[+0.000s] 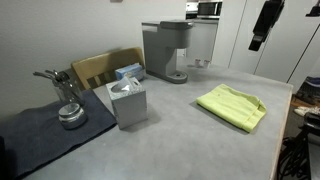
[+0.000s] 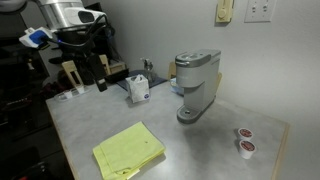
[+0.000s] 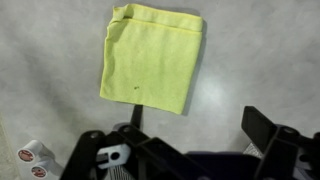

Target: Unfold the yellow towel once from right to left

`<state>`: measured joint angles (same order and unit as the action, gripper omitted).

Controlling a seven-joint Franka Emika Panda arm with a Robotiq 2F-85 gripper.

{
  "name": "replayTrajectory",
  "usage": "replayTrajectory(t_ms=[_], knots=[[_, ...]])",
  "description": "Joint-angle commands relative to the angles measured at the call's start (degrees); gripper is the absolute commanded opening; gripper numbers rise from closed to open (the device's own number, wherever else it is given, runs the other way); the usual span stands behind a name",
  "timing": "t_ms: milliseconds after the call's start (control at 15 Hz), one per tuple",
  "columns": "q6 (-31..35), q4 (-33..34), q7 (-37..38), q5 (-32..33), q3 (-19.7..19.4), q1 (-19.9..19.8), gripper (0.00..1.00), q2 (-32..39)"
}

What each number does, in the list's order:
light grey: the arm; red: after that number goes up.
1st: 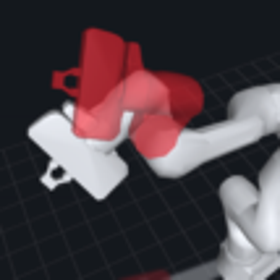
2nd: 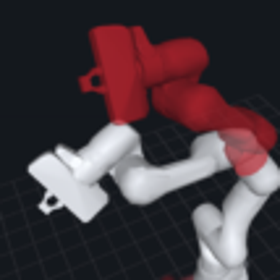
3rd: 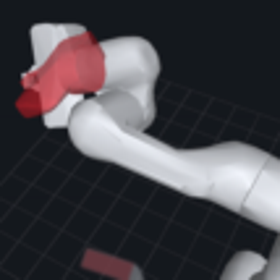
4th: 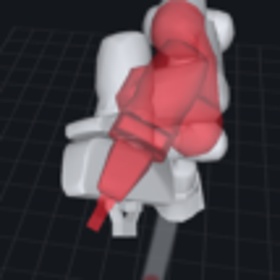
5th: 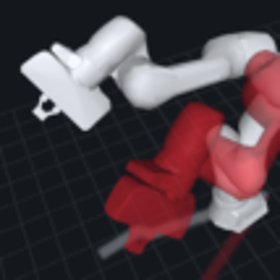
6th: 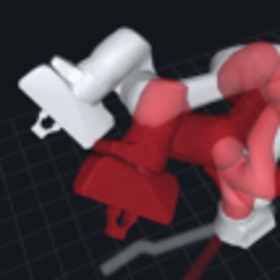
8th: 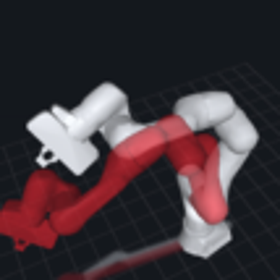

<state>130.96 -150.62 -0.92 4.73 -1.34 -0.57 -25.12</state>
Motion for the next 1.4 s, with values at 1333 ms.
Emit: replayTrajectory(t_ms=[1333], knots=[[1.6,0.3,-11.5,-0.7,-5.1,-0.5,1.00,4.4]])
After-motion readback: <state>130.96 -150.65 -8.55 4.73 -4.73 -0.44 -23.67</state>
